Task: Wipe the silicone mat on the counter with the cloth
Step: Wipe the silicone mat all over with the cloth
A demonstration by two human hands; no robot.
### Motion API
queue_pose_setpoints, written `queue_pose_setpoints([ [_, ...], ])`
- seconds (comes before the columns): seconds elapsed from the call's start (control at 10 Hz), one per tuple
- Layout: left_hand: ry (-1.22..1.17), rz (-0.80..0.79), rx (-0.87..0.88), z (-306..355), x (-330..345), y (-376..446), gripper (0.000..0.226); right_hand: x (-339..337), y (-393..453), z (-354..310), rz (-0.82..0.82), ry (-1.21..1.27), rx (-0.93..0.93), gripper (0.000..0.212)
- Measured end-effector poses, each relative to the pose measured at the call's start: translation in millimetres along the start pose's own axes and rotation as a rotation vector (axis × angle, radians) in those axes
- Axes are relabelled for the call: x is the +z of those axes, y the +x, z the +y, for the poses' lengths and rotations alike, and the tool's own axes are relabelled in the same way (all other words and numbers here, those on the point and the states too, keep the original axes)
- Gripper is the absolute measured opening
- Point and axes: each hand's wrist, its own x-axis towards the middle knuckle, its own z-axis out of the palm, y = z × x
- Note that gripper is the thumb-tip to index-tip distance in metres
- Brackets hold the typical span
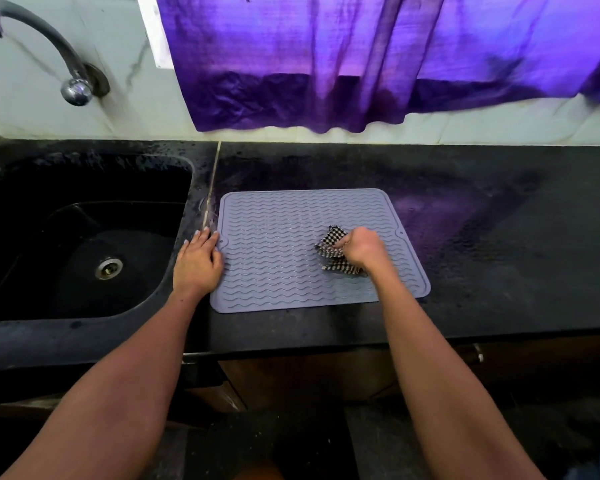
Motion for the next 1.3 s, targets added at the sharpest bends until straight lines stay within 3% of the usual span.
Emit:
queue_pose_setpoints([
  [0.1, 0.018, -0.004, 0.0, 0, 1, 1, 0.046, -16, 9, 4, 0.102, 0.123, 0.091, 0.025],
  [0.2, 0.022, -0.006, -0.001, 0, 0, 2, 0.047, -5, 0, 5, 0.247, -0.053, 0.108, 0.026],
  [0.4, 0.023, -0.013, -0.007, 1, 0, 1, 0.047, 26, -12, 14, 0.188, -0.366, -0.024, 0.03],
  [0.6, 0.021, -0.017, 0.002, 1, -1, 1, 0.046, 11, -3, 16, 0.15, -0.213, 0.055, 0.026],
  [0.7, 0.018, -0.007, 0.007, -1, 1, 1, 0.046, 0, 4, 24, 0.224, -0.041, 0.153, 0.027],
  [0.8, 0.022, -0.012, 0.01, -2, 2, 2, 0.046, 0, 1, 33, 0.348, -0.064, 0.194, 0.025],
  [1.0, 0.033, -0.016, 0.007, -4, 3, 2, 0.046, 14, -7, 45, 0.291, -0.236, 0.119, 0.026],
  [1.1, 0.033, -0.021, 0.007, -4, 3, 3, 0.047, 9, -8, 53, 0.241, -0.159, 0.118, 0.027],
  [1.2, 0.036, -0.022, 0.007, -4, 3, 3, 0.046, -10, 0, 63, 0.169, 0.132, 0.196, 0.033],
  [1.3, 0.036, -0.019, 0.007, -4, 4, 4, 0.046, -29, 7, 76, 0.221, 0.34, 0.289, 0.035],
])
